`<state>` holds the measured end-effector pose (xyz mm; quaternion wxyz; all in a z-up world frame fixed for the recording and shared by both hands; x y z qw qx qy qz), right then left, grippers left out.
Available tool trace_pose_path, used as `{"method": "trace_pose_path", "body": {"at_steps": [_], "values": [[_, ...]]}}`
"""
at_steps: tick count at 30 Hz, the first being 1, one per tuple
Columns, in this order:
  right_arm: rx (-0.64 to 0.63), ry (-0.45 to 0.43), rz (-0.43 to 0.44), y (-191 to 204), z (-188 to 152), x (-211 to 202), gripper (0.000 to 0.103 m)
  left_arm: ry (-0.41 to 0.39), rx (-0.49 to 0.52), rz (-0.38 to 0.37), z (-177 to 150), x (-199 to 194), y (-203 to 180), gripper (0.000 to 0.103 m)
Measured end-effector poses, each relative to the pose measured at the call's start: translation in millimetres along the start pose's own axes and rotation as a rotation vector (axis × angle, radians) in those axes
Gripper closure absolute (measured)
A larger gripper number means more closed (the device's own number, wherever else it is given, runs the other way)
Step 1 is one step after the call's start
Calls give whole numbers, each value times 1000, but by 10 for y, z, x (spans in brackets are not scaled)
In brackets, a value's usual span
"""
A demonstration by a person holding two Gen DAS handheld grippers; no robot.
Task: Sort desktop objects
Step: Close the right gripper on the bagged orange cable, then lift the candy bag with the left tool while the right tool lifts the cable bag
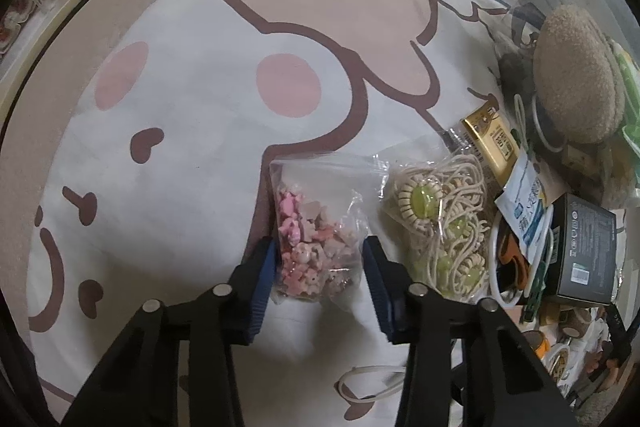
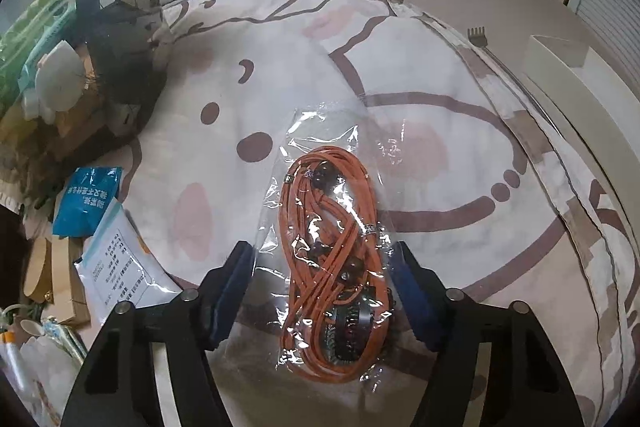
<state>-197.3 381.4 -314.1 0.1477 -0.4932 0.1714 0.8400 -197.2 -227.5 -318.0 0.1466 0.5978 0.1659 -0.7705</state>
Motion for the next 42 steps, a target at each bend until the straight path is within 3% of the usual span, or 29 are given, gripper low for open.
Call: {"method": "trace_pose_path", "body": {"at_steps": [2, 10, 18, 27, 42], "values": [[5, -8, 15, 7, 32, 3, 46, 0, 0, 8, 1, 5, 14, 65], [48, -29, 65, -32, 91, -31, 60, -28, 3, 14, 28, -63, 30, 74], [65, -56, 93, -32, 122, -153, 60, -60, -13, 3, 59, -172, 42, 74], [46, -156, 129, 51, 317, -577, 60, -103, -13, -21, 66, -424, -41, 74], [-102, -310, 227, 596, 655, -1480, 60, -248, 25, -154, 100, -1330, -382, 74]]}}
Point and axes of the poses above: each gripper's, at about its wrist camera, not at the fingertips, and x roughly the way its jaws point, y to its left, z to its top, the point moved 8 cm from there along x, roughly the way its jaws point, and after that the axes turned 5 degrees about z, right-handed, at the moved point
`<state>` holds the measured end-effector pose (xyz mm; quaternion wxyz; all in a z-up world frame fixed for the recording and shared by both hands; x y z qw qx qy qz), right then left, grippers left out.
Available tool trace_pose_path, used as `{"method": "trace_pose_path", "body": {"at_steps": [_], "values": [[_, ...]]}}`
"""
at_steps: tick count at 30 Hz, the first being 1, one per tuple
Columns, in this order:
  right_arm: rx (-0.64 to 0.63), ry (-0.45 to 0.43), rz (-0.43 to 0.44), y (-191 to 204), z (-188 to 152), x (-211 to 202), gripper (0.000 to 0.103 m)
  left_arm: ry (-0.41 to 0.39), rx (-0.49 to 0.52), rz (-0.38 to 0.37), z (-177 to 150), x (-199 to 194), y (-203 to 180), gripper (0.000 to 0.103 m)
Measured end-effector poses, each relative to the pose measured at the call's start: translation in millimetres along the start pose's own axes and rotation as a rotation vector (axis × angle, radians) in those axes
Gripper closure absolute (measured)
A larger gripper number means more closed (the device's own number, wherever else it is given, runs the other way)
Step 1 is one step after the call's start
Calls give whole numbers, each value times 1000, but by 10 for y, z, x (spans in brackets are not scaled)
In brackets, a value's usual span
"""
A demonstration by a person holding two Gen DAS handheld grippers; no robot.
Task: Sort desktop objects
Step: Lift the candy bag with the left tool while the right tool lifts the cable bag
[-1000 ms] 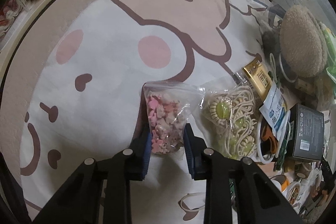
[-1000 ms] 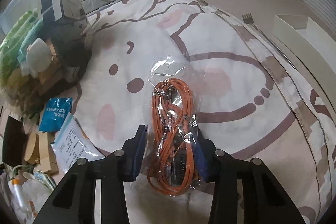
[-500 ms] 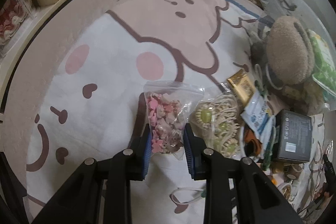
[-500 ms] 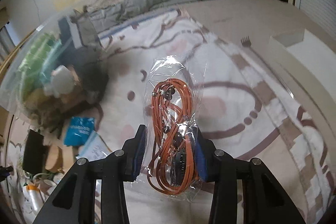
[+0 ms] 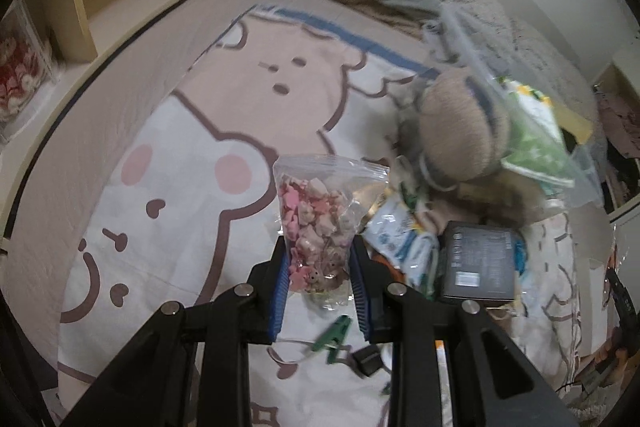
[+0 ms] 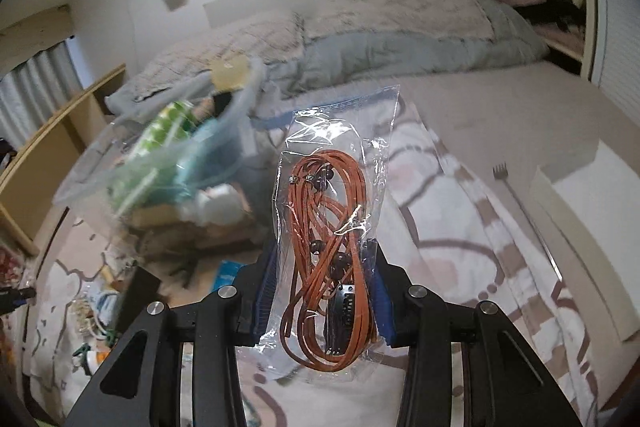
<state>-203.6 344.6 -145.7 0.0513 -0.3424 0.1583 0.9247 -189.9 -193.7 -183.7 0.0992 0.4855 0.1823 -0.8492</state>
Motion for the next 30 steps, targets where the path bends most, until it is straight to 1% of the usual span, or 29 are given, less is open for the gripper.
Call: {"method": "trace_pose_path", "body": {"at_steps": [10, 16, 18, 23, 25, 30], "values": [[-124, -91, 26, 554, 455, -543, 60, -93, 38, -65, 154, -598, -396, 75], [-153, -148, 69, 914, 786, -884, 60, -115, 69, -114, 274, -897, -810, 74], [-157, -160, 84, 1028, 895, -964, 60, -136, 88, -132, 346, -1016, -989, 75], [-162, -176, 114, 1260, 1107, -1021, 60, -183, 126, -183, 538, -1226, -1438, 75], [-158, -175, 129, 1342, 1191, -989, 60, -195, 142, -190, 586, -1255, -1597, 75], [-145, -153, 164, 1472, 1333, -796, 60, -191, 165, -235, 697, -1125, -1971, 75]]}}
Point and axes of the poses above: each gripper's, at about its wrist camera, not at the fingertips, and x roughly the way its jaws point, y to its left, z to its top, the point moved 8 cm from there along x, roughly the way its jaws point, and after that the axes turned 5 degrees about z, right-handed, at the moved point
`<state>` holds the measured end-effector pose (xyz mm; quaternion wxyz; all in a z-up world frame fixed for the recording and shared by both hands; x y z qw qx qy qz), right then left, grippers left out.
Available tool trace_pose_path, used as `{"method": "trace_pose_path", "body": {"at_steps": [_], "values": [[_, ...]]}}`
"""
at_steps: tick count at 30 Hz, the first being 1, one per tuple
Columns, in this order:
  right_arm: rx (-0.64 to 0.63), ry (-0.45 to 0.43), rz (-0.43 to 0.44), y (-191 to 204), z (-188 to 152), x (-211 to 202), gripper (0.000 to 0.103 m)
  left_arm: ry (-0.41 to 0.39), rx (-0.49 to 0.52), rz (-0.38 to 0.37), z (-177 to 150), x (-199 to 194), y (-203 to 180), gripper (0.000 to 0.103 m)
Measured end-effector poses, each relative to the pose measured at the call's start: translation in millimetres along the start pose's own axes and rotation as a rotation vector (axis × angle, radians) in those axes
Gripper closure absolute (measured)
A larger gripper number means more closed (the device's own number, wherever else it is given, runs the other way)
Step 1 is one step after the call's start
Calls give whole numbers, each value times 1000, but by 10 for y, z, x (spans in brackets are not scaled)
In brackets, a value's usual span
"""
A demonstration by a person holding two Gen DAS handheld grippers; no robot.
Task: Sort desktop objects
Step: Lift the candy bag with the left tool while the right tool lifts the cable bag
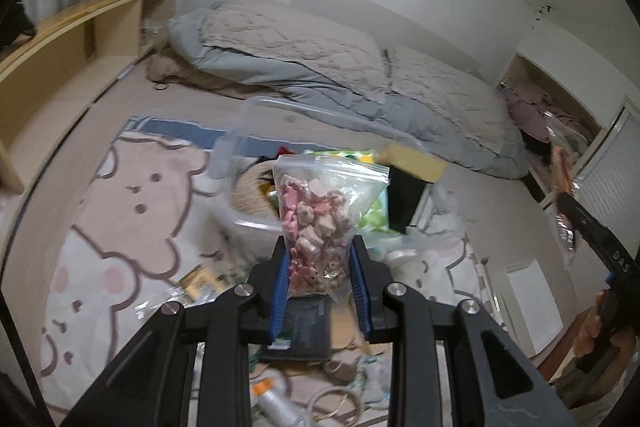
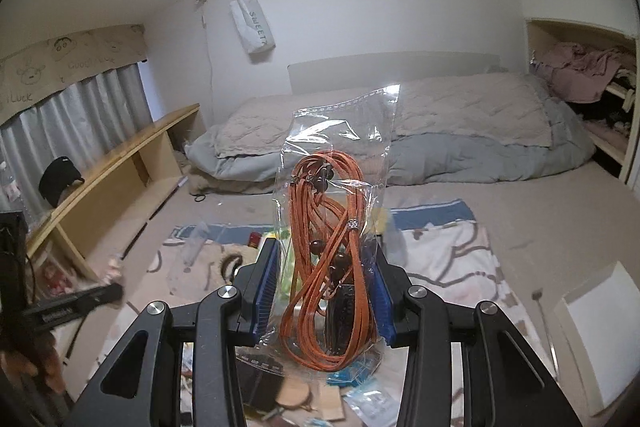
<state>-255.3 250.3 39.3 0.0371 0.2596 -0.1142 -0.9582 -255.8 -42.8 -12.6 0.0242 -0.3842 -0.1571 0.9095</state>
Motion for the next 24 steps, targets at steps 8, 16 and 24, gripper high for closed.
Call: {"method": "trace_pose_path", "body": {"at_steps": [8, 16, 24], "values": [[55, 63, 85, -40, -145, 638, 60, 7, 56, -20, 66, 498, -192, 75], [103, 114, 71, -286, -251, 1225, 60, 21, 48, -31, 65, 928, -131, 75], [97, 147, 66, -347, -299, 1685, 60, 31, 65, -20, 88, 1256, -100, 75]]}}
Point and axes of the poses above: each gripper's, at about its wrist camera, not at the fingertips, and x roughly the way its jaws point, y to its left, z to its top, the point moved 8 cm from there along x, roughly the way its jaws point, and after that the axes turned 5 degrees about z, right-handed, at the moved point
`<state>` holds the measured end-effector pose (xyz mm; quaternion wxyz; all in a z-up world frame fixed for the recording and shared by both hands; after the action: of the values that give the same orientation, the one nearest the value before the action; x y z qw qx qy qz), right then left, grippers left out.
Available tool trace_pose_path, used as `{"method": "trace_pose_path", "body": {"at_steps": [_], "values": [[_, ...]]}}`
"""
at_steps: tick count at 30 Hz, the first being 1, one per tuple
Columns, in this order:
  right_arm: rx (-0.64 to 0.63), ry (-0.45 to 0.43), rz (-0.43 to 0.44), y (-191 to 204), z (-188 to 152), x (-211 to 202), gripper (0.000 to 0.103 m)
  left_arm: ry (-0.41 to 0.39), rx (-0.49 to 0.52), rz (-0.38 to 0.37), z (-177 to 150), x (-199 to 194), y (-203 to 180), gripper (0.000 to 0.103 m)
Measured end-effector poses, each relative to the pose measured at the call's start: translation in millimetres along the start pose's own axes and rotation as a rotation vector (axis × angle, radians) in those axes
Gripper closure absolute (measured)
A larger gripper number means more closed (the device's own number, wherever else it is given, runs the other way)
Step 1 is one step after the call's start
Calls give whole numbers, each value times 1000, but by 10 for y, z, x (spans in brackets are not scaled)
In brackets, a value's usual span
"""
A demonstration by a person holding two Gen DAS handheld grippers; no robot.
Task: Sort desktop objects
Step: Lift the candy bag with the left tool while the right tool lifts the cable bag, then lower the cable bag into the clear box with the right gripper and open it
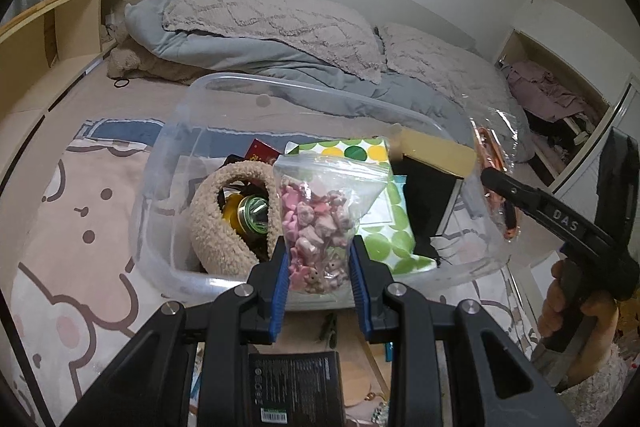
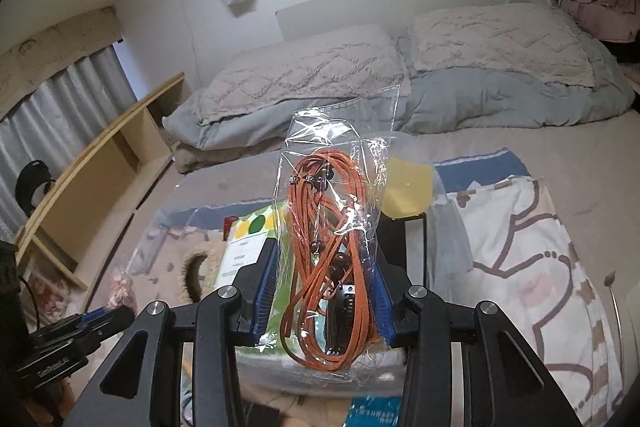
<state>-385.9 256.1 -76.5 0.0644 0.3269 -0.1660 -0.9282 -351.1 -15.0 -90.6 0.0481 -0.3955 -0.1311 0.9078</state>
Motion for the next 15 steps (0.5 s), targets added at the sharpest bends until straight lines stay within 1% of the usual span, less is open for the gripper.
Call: {"method": "trace_pose_path", "body": {"at_steps": [9, 13, 15], "values": [[-22, 78, -33, -113, -147, 546, 60, 22, -28, -4, 49, 238, 90, 75], [-56, 154, -40, -147, -280, 700, 60, 33, -33, -9, 49, 313, 92, 75], [-67, 192, -56, -168, -333, 728, 57, 39, -34, -10, 40, 344, 74, 75]]}}
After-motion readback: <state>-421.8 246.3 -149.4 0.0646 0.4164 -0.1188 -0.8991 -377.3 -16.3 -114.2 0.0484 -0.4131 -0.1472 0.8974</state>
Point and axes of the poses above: each gripper's, at about its wrist camera, not at the fingertips, and x roughly the way its jaws point, y to its left, z to its top, the point moved 8 cm from there along x, roughly the way its jaws point, and after that the axes turned 5 degrees about z, right-handed, at the moved point
